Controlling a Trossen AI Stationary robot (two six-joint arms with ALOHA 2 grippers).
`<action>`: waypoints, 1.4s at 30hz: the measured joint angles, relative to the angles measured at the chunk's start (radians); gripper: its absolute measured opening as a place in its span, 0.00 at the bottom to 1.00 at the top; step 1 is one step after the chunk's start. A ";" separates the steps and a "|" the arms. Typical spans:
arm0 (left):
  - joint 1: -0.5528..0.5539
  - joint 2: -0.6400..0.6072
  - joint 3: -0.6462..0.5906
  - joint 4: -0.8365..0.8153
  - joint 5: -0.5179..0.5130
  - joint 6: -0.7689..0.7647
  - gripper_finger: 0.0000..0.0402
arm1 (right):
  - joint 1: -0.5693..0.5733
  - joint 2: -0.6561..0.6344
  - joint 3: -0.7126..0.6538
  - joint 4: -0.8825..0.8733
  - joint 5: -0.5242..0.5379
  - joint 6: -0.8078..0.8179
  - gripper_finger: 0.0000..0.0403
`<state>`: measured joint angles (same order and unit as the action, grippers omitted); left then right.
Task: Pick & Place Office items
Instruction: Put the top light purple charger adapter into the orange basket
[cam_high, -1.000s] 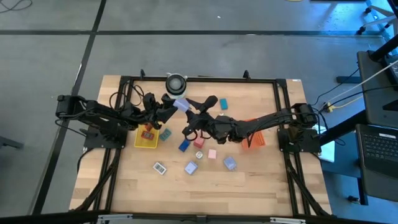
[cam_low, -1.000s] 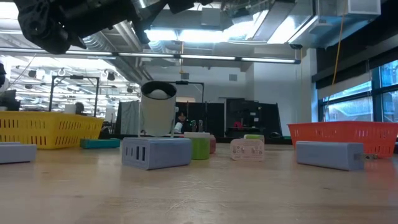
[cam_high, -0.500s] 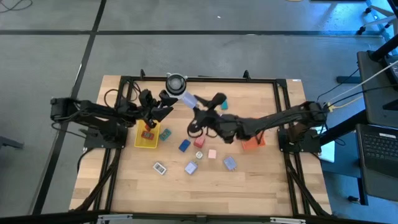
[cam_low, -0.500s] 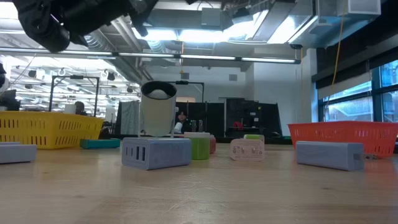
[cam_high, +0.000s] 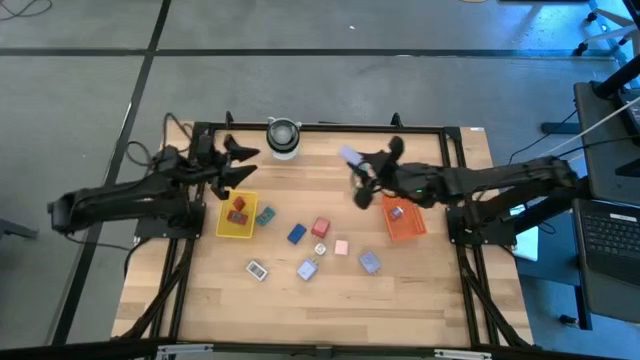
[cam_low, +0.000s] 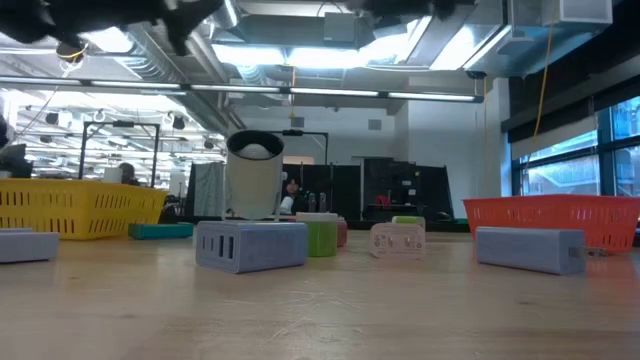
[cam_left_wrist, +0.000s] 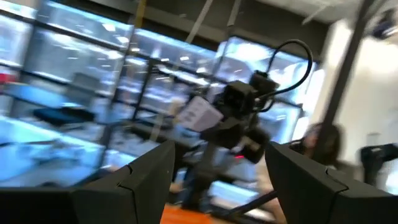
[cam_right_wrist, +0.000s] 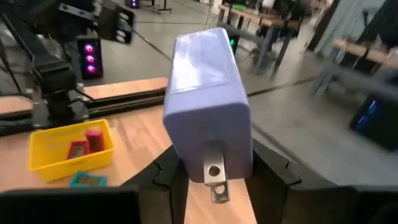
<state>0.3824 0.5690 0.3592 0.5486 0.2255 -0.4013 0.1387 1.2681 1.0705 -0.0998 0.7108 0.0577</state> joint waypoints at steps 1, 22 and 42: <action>-0.001 -0.051 0.000 -0.074 -0.028 0.016 0.61 | 0.000 -0.036 -0.037 -0.002 -0.005 0.033 0.31; -0.138 -0.512 -0.166 -0.537 -0.276 -0.127 0.61 | 0.081 -0.299 -0.215 -0.681 -0.125 0.880 0.31; -0.179 -0.510 -0.166 -0.591 -0.267 -0.111 0.61 | 0.100 -0.195 -0.215 -0.975 -0.377 1.147 0.31</action>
<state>0.2035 0.0586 0.1936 -0.0424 -0.0414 -0.5125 0.2387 1.0731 0.8551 -1.0752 0.3341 1.2043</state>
